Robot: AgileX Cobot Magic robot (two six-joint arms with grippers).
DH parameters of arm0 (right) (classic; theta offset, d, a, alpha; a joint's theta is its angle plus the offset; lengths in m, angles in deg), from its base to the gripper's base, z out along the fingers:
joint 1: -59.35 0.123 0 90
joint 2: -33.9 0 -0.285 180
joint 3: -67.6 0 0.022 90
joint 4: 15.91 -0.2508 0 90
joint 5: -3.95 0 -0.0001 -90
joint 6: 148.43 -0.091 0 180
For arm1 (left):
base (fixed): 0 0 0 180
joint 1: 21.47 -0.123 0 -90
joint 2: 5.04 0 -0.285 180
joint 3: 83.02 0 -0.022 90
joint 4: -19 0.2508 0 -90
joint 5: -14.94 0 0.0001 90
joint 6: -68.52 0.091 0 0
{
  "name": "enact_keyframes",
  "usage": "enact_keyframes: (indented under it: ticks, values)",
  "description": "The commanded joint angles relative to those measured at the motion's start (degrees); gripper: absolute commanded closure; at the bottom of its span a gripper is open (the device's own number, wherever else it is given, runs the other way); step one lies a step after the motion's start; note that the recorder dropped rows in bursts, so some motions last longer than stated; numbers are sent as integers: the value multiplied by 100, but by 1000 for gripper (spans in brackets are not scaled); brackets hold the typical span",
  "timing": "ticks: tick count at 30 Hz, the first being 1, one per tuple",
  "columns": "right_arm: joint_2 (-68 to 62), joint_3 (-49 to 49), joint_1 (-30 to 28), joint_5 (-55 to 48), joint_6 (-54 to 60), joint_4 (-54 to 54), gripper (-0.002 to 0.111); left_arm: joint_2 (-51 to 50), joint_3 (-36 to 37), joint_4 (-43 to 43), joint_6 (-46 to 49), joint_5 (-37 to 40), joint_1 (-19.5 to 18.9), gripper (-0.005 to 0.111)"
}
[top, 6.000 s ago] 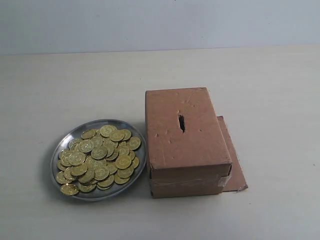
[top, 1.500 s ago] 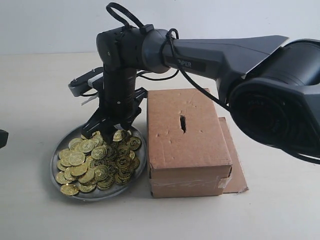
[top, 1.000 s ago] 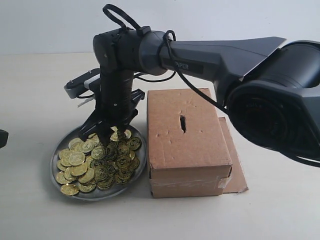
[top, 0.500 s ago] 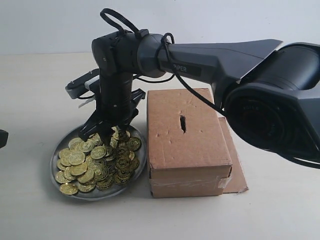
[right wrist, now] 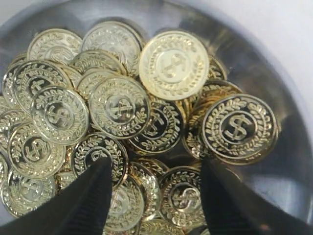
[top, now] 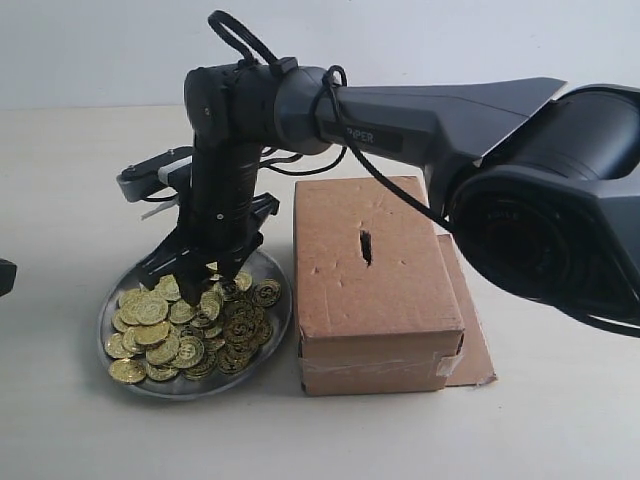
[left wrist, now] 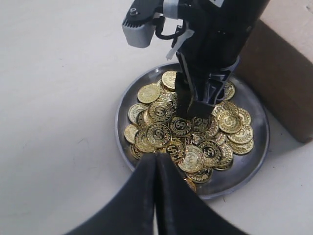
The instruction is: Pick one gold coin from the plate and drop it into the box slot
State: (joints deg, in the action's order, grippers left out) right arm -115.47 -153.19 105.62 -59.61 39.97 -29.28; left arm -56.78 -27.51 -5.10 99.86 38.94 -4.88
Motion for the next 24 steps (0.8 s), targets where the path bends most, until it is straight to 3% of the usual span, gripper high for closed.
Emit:
enact_keyframes:
  ticks: [1,9,24]
  values:
    - [204,-21,5,38,51,315,56,-14,-48,-48,-8,-30,32,107]
    - [273,-21,5,-304,28,1020,56,-14,-48,-48,-8,-30,32,107]
    - [173,-21,38,-640,300,1178,56,-14,-48,-48,-8,-30,32,107]
